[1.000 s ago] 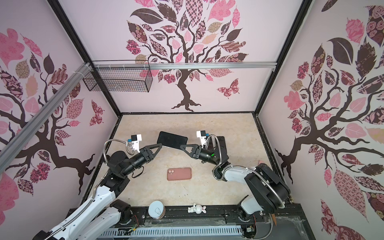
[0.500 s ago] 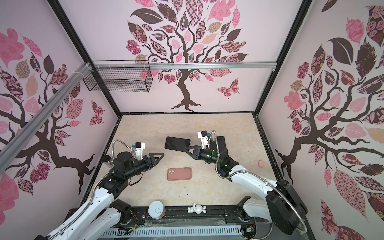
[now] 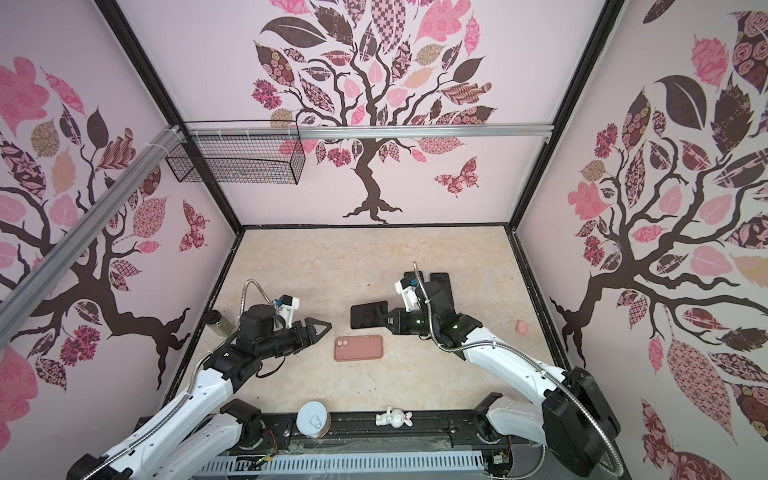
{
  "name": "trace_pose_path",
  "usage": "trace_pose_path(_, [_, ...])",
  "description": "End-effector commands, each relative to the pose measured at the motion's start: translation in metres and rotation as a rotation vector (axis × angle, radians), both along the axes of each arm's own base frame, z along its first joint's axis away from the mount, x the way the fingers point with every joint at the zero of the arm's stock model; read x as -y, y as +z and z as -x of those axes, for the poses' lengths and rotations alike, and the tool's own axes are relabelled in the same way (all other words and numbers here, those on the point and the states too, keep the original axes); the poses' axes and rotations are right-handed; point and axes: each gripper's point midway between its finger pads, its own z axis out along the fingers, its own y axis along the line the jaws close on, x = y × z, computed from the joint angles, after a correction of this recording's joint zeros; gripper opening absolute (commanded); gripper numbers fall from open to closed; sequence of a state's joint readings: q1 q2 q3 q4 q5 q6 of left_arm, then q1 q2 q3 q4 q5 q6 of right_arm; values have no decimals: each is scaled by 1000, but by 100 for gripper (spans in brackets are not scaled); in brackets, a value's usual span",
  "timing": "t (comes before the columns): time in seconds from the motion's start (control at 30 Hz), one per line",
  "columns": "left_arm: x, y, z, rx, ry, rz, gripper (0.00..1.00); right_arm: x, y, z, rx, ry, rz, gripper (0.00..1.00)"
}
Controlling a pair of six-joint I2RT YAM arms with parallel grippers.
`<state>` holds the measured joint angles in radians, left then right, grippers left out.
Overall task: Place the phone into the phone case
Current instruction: 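Lower the held phone with both grippers toward the pink case, then tilt the phone into the pink case, inserting the left-held end first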
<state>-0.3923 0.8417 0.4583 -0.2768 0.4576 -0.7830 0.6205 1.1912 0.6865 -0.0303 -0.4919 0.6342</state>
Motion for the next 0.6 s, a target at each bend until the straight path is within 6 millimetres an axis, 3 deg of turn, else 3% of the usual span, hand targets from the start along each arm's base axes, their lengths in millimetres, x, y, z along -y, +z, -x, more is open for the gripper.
trace_pose_path(0.0, [0, -20, 8, -49, -32, -25, 76, -11, 6, 9, -20, 94, -29, 2])
trace_pose_path(0.23, [0, -46, 13, -124, -43, -57, 70, -15, -24, 28, -162, 167, -25, 4])
trace_pose_path(0.57, [7, -65, 16, -156, -60, -24, 59, -22, -43, 32, -243, 187, -58, 4])
